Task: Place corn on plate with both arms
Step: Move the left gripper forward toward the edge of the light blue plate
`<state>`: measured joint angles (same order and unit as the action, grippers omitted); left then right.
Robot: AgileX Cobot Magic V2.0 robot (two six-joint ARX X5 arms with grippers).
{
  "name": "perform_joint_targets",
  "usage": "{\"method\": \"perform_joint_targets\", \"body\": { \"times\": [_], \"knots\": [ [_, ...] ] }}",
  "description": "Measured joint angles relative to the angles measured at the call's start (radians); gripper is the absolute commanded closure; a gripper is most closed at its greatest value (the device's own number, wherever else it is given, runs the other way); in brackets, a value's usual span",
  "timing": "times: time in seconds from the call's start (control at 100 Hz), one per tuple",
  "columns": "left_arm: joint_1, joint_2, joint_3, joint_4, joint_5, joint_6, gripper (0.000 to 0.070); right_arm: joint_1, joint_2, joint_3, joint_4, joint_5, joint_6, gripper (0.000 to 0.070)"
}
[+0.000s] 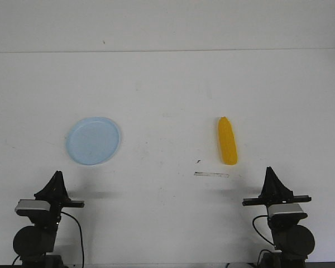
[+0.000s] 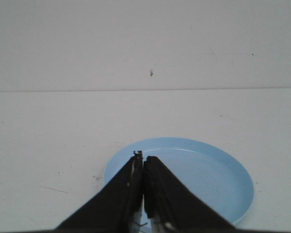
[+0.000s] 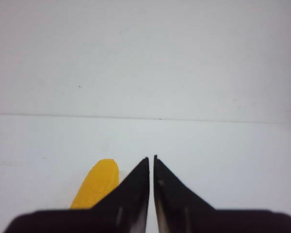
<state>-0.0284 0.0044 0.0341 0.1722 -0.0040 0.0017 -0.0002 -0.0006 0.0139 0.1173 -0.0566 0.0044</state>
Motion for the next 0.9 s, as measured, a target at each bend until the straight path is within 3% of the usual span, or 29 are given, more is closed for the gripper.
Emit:
{"method": "perform_joint_targets", "body": {
  "times": [0.18, 0.5, 0.72, 0.9],
  "knots": [
    [0.000, 0.000, 0.000, 0.000, -0.003, -0.006, 0.0699, 0.000, 0.000, 0.000, 0.000, 0.000, 0.000, 0.0687],
    [0.000, 0.003, 0.019, -0.008, -0.050, -0.090, 0.0699, 0.000, 0.000, 0.000, 0.000, 0.000, 0.000, 0.0687],
    [0.000, 0.067, 0.174, -0.011, -0.050, -0.095, 0.0699, 0.000, 0.000, 0.000, 0.000, 0.000, 0.000, 0.0686],
    [0.000, 0.201, 0.335, -0.100, -0.050, -0.095, 0.0699, 0.000, 0.000, 0.000, 0.000, 0.000, 0.000, 0.0686]
  ]
}}
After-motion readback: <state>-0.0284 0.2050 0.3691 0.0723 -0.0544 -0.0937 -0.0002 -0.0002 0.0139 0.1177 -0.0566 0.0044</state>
